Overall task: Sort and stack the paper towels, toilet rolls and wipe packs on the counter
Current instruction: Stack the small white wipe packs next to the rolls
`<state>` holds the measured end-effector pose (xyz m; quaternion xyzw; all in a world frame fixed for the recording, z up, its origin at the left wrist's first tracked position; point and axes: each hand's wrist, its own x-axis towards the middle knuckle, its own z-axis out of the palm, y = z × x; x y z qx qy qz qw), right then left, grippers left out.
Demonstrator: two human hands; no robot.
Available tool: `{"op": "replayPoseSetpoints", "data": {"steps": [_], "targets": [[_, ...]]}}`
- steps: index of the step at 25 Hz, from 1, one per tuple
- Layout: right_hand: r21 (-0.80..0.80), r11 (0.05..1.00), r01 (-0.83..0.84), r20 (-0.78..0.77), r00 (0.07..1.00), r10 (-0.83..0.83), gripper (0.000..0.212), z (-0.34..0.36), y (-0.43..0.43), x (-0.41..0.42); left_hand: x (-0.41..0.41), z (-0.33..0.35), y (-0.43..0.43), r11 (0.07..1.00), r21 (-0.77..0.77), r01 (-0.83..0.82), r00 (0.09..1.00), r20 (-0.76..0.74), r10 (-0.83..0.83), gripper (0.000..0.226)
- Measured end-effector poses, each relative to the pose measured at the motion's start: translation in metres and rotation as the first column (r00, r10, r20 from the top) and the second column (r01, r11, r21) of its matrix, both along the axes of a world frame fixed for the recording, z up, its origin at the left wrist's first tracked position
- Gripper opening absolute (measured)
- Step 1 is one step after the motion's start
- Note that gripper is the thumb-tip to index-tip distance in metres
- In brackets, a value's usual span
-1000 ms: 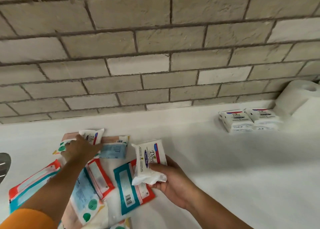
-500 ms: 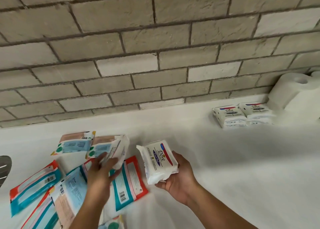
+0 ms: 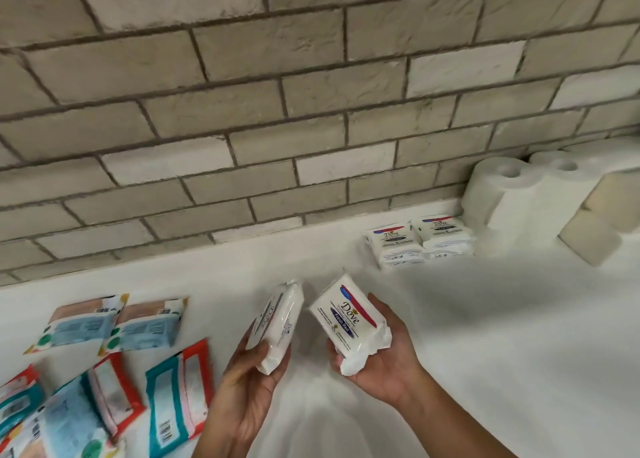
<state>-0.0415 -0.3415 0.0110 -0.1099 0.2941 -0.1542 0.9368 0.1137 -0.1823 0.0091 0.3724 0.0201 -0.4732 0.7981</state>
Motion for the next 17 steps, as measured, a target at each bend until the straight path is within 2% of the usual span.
{"op": "replayPoseSetpoints", "data": {"steps": [3,8,11,13,17], "targets": [[-0.049,0.998,-0.038,0.065,0.997,0.042,0.048,-0.002,-0.041,-0.033,-0.024,0.005,-0.048,0.999,-0.022,0.041,0.998,-0.055,-0.042,0.082],[-0.149,0.989,0.015,0.126,0.992,0.004,0.063,-0.002,-0.125,-0.084,-0.055,0.019,-0.132,0.997,-0.063,0.041,0.992,-0.114,-0.048,0.046],[-0.156,0.986,0.052,0.069,0.997,-0.042,0.058,-0.002,-0.176,-0.103,-0.056,0.019,-0.181,0.995,-0.04,0.09,0.996,-0.013,-0.091,0.043],[-0.193,0.978,0.083,0.001,0.996,-0.084,0.053,-0.003,-0.204,-0.111,-0.051,0.017,-0.211,0.989,0.063,0.137,0.982,0.125,-0.144,0.044],[-0.186,0.983,-0.004,0.051,0.999,0.013,0.07,0.0,-0.243,-0.115,-0.037,0.008,-0.257,0.943,0.3,0.142,0.896,0.366,-0.251,0.054]]}}
